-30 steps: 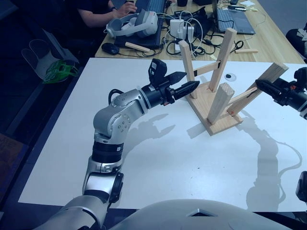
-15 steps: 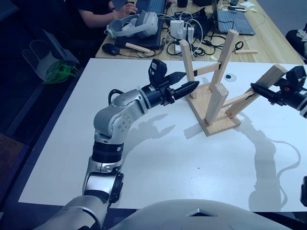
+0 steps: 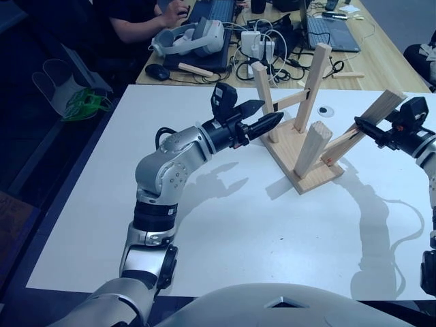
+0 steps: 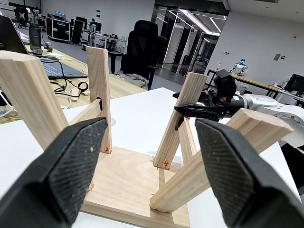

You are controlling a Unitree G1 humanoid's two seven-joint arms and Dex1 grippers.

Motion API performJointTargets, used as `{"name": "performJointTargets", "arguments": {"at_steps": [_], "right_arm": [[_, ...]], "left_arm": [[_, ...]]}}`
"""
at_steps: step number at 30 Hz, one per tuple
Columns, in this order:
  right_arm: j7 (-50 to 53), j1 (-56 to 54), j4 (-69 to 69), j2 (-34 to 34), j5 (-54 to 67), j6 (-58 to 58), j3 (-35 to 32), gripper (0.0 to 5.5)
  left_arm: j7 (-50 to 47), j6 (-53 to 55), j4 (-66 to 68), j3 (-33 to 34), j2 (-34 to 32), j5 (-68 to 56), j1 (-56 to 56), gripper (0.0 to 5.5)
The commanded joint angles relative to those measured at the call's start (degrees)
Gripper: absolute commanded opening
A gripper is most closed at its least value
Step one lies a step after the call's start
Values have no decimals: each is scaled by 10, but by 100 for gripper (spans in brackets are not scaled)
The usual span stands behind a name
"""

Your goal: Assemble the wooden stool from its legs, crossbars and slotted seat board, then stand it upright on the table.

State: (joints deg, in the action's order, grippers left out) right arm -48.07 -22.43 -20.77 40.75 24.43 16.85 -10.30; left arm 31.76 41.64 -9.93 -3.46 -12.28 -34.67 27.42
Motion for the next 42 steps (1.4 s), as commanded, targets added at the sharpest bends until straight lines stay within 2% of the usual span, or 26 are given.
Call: {"name": "performJointTargets", "arguments": {"at_steps": [1,7,10,13,18,22,26,32,36,39,42], "right_arm": [[-10,2,27,-10,47,97,-14,314],[-1,0,37,-14,76,147,-41,314],[11,-6,47,-24,77,128,-58,314],[12,-6,73,-26,41,80,-39,314],[18,9,94,-19,-82,-88,25,314],[-21,42,94,-8,-78,-57,37,314],[-19,64,49,5,-110,-74,46,314],[44,47,-105,-5,-208,-193,103,314],[55,35,-145,-15,-214,-235,121,314],[58,23,-142,-24,-166,-227,92,314],[96,-15,-76,-40,-90,-173,27,314]], "left_arm": [[-5,0,3,-1,4,6,1,344],[-4,1,2,-1,4,7,1,344],[-4,2,2,-1,4,7,1,344],[-4,1,3,0,4,8,1,344],[-5,-1,4,-1,6,10,1,344],[-5,-4,5,-2,7,13,0,344],[-7,-6,4,-2,9,15,-1,344],[-13,-9,8,0,18,17,5,344],[-13,-9,10,2,18,17,8,344],[-14,-11,13,3,19,19,9,344],[-17,-14,16,4,23,19,9,344]]}}
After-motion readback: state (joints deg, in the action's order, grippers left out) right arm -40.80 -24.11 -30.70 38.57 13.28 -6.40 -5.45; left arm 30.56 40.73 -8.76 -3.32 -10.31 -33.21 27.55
